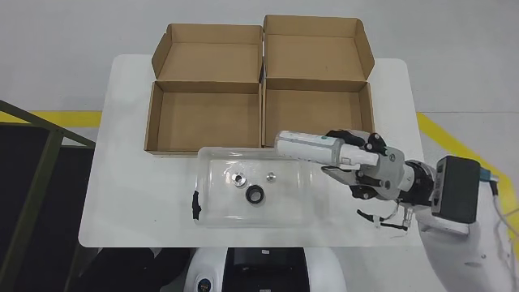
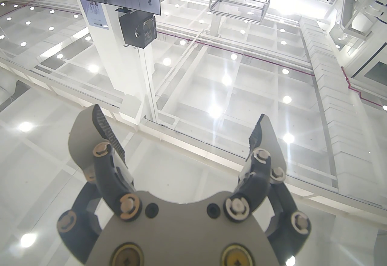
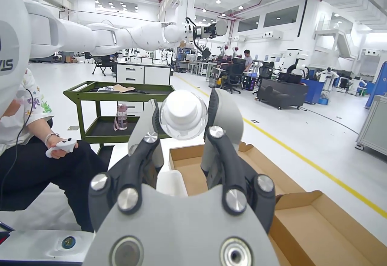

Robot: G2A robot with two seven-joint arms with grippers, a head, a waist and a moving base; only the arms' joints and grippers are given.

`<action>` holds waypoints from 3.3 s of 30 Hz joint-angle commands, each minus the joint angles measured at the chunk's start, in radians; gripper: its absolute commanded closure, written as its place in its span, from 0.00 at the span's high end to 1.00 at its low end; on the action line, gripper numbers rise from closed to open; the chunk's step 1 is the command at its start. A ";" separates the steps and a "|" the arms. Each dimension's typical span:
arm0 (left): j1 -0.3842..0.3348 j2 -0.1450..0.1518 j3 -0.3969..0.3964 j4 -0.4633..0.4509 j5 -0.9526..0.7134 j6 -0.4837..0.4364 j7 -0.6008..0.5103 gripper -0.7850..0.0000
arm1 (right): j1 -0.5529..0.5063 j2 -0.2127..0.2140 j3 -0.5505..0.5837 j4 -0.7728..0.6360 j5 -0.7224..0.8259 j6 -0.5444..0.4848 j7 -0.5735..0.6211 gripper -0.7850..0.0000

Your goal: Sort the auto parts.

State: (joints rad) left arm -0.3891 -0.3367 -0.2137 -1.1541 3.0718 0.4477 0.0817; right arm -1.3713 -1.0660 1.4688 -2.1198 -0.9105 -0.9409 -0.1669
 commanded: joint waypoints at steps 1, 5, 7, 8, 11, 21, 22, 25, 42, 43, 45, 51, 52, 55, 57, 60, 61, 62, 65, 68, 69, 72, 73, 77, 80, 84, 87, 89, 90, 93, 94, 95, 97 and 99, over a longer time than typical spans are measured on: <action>0.000 0.000 0.000 0.000 0.000 0.000 0.000 1.00 | 0.000 0.000 0.003 0.000 -0.013 0.000 -0.002 0.00; 0.000 0.000 0.000 0.000 0.000 0.000 0.000 1.00 | -0.002 0.000 0.002 0.001 -0.033 0.002 0.011 0.00; 0.000 0.000 0.000 0.000 0.000 0.000 0.000 1.00 | 0.003 0.000 0.001 0.007 -0.045 0.008 0.029 0.00; 0.000 0.000 0.000 0.000 0.000 0.000 0.000 1.00 | 0.004 0.001 0.001 0.010 -0.055 0.018 0.042 0.00; 0.000 0.000 0.000 0.000 0.000 0.000 0.000 1.00 | 0.007 0.001 -0.008 0.013 -0.078 0.042 0.077 0.00; 0.000 0.000 0.000 0.000 0.000 0.000 0.000 1.00 | 0.047 -0.004 -0.089 0.106 -0.140 0.130 0.192 0.00; 0.000 0.000 0.000 0.000 0.000 0.000 0.000 1.00 | 0.056 -0.005 -0.100 0.124 -0.142 0.137 0.203 0.00; 0.000 0.000 0.000 0.000 0.000 0.000 0.000 1.00 | 0.084 -0.008 -0.129 0.172 -0.139 0.160 0.237 0.00; 0.000 0.000 0.000 0.000 0.000 0.000 0.000 1.00 | 0.275 -0.032 -0.263 0.398 -0.100 0.264 0.421 0.00; 0.000 0.000 0.000 0.000 0.000 0.000 0.000 1.00 | 0.285 -0.033 -0.272 0.407 -0.099 0.269 0.445 0.00; 0.000 0.000 0.000 0.000 0.000 0.000 0.000 1.00 | 0.308 -0.036 -0.290 0.431 -0.092 0.283 0.480 0.00; 0.000 0.000 0.000 0.000 0.000 0.000 0.000 1.00 | 0.374 -0.050 -0.342 0.509 -0.083 0.325 0.528 0.00; 0.000 0.000 0.000 0.000 0.000 0.000 0.000 1.00 | 0.384 -0.052 -0.350 0.521 -0.090 0.338 0.535 0.00; 0.000 0.000 0.000 0.000 0.000 0.000 0.000 1.00 | 0.414 -0.060 -0.376 0.565 -0.094 0.366 0.551 0.00; 0.000 0.000 0.000 0.000 0.000 0.000 0.000 1.00 | 0.436 -0.066 -0.395 0.592 -0.085 0.372 0.562 0.00; 0.000 0.000 0.000 0.000 0.000 0.000 0.000 1.00 | 0.471 -0.072 -0.419 0.622 -0.119 0.405 0.603 0.00; 0.000 0.000 0.000 0.000 0.000 0.000 0.000 1.00 | 0.477 -0.075 -0.427 0.625 -0.123 0.418 0.610 0.00; 0.000 0.000 0.000 0.000 0.000 0.000 0.000 1.00 | 0.483 -0.078 -0.435 0.631 -0.121 0.423 0.615 0.00; 0.000 0.000 0.000 0.000 0.000 0.000 0.000 1.00 | 0.504 -0.084 -0.453 0.656 -0.125 0.437 0.638 0.00; 0.000 0.000 0.000 0.000 0.000 0.000 0.000 1.00 | 0.518 -0.090 -0.468 0.677 -0.116 0.437 0.638 0.00; 0.000 0.000 0.000 0.000 0.000 0.000 0.000 1.00 | 0.522 -0.092 -0.472 0.686 -0.113 0.436 0.638 0.02; 0.000 0.000 0.000 0.000 0.000 0.000 0.000 1.00 | 0.534 -0.097 -0.483 0.704 -0.109 0.435 0.643 0.26; 0.000 0.000 0.000 0.000 0.000 0.000 0.000 1.00 | 0.538 -0.099 -0.488 0.710 -0.104 0.432 0.645 0.36; 0.000 0.000 0.000 0.000 0.000 0.000 0.000 1.00 | 0.553 -0.105 -0.500 0.737 -0.093 0.426 0.649 0.59; 0.000 0.000 0.000 0.000 0.000 0.000 0.000 1.00 | 0.561 -0.109 -0.506 0.751 -0.088 0.421 0.648 0.98; 0.000 0.000 0.000 0.000 0.000 0.000 0.000 1.00 | 0.561 -0.109 -0.498 0.742 -0.078 0.404 0.630 1.00; 0.000 0.000 0.000 0.000 0.000 0.000 0.000 1.00 | 0.539 -0.101 -0.473 0.687 -0.098 0.404 0.623 1.00; 0.000 0.000 0.000 0.000 0.000 0.000 0.000 1.00 | 0.513 -0.093 -0.444 0.635 -0.113 0.407 0.619 1.00; 0.000 0.000 0.000 0.000 0.000 0.000 0.000 1.00 | 0.498 -0.088 -0.429 0.600 -0.122 0.405 0.618 1.00; 0.000 0.000 0.000 0.000 0.000 0.000 0.000 1.00 | 0.440 -0.073 -0.383 0.492 -0.148 0.395 0.628 1.00; 0.000 0.000 0.000 0.000 0.000 0.000 0.000 1.00 | 0.419 -0.068 -0.369 0.456 -0.159 0.394 0.633 1.00; 0.000 0.000 0.000 0.000 0.000 0.000 0.000 1.00 | 0.399 -0.064 -0.356 0.415 -0.178 0.394 0.640 1.00; 0.000 0.000 0.000 0.000 0.000 0.000 0.000 1.00 | 0.354 -0.056 -0.335 0.342 -0.211 0.399 0.654 1.00; 0.000 0.000 0.000 0.000 0.000 0.000 0.000 1.00 | 0.311 -0.049 -0.320 0.279 -0.230 0.388 0.661 1.00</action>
State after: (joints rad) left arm -0.3891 -0.3367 -0.2137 -1.1541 3.0718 0.4477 0.0817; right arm -1.0355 -1.1183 1.1412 -1.8030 -1.1317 -0.5460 0.4910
